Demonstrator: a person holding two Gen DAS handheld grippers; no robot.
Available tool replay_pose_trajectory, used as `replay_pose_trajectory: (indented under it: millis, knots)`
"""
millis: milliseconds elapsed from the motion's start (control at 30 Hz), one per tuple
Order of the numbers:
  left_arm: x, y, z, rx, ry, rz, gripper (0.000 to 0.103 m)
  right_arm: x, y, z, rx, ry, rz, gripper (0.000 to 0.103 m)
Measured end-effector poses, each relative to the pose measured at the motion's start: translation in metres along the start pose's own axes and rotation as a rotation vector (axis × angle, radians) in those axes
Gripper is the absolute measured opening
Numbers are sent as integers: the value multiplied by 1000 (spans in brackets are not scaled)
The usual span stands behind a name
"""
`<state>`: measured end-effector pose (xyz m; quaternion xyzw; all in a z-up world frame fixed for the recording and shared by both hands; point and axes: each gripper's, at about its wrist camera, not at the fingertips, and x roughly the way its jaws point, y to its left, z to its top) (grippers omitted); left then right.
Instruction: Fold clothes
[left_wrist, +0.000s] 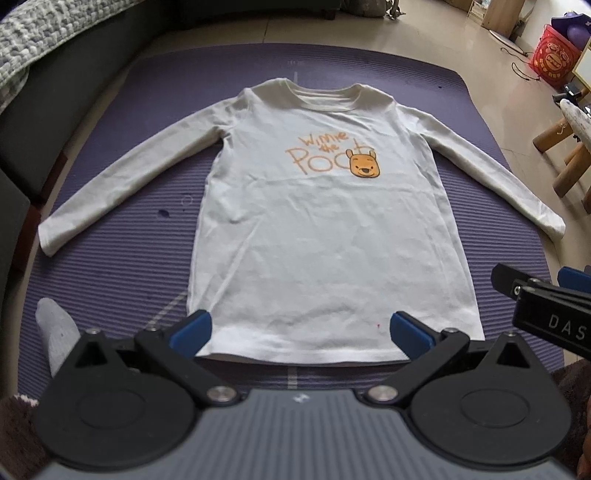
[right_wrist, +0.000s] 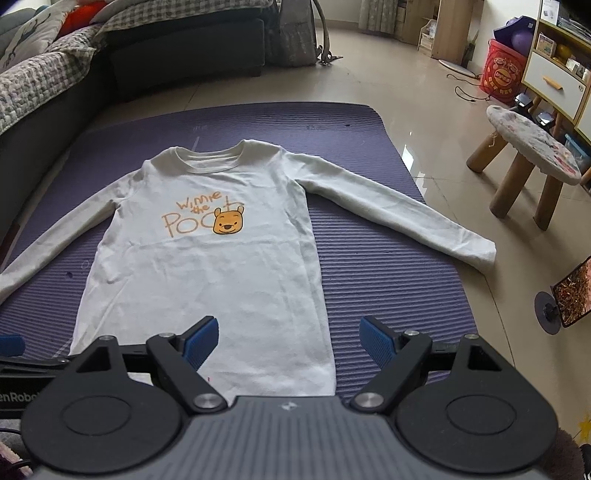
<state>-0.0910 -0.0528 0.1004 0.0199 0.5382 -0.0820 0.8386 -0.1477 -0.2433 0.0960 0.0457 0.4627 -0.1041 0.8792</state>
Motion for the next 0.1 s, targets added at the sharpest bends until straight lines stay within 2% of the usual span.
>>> replay_pose_trajectory:
  millis: [100]
  knots:
    - [1,-1,0,7,-2,3,103,1,0,-1,0,4,2,84]
